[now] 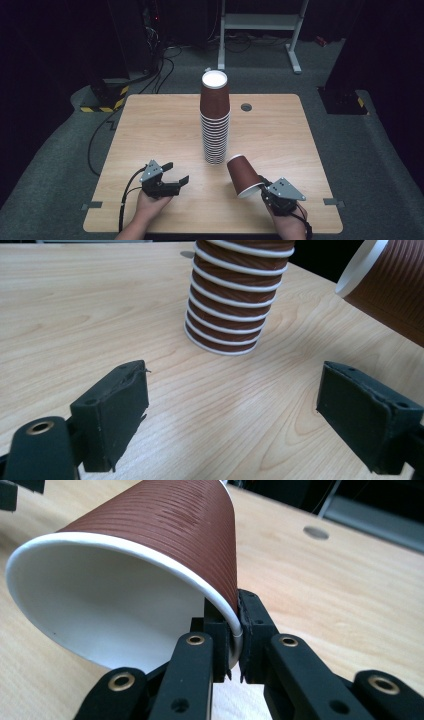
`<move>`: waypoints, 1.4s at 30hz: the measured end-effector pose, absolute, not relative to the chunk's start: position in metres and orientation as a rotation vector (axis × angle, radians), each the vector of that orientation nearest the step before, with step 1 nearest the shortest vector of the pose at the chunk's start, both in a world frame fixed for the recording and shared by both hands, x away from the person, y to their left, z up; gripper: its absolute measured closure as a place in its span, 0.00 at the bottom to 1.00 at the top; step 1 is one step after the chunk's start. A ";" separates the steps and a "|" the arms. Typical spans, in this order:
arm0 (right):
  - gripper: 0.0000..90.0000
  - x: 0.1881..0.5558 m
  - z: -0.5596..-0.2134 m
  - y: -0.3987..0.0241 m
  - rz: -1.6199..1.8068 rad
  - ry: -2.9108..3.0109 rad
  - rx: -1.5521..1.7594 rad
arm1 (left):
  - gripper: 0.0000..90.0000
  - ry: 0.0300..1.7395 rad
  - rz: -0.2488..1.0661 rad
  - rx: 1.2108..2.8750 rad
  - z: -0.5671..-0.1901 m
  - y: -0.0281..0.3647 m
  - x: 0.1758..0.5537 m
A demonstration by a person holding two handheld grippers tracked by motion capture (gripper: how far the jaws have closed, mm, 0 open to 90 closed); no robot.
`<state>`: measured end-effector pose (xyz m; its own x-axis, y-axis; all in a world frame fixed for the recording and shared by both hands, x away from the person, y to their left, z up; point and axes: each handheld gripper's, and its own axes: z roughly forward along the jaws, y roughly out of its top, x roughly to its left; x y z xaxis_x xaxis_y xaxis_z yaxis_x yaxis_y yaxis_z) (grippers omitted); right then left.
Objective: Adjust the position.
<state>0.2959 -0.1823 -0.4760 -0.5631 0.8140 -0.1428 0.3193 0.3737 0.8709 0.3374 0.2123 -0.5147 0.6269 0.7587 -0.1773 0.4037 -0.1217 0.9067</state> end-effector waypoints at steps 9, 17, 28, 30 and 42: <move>0.93 0.302 -0.473 -0.190 1.042 2.192 1.081 | 0.16 0.964 0.385 1.721 -0.517 0.215 0.337; 0.93 0.300 -0.473 -0.192 1.023 2.205 1.100 | 0.16 0.958 0.385 1.716 -0.516 0.214 0.337; 0.92 0.297 -0.465 -0.192 1.015 2.193 1.097 | 0.16 0.950 0.381 1.702 -0.515 0.214 0.335; 0.92 0.297 -0.462 -0.191 1.008 2.197 1.099 | 0.16 0.951 0.381 1.699 -0.515 0.215 0.335; 0.90 0.300 -0.459 -0.190 0.961 2.213 1.125 | 0.16 0.946 0.379 1.691 -0.514 0.216 0.335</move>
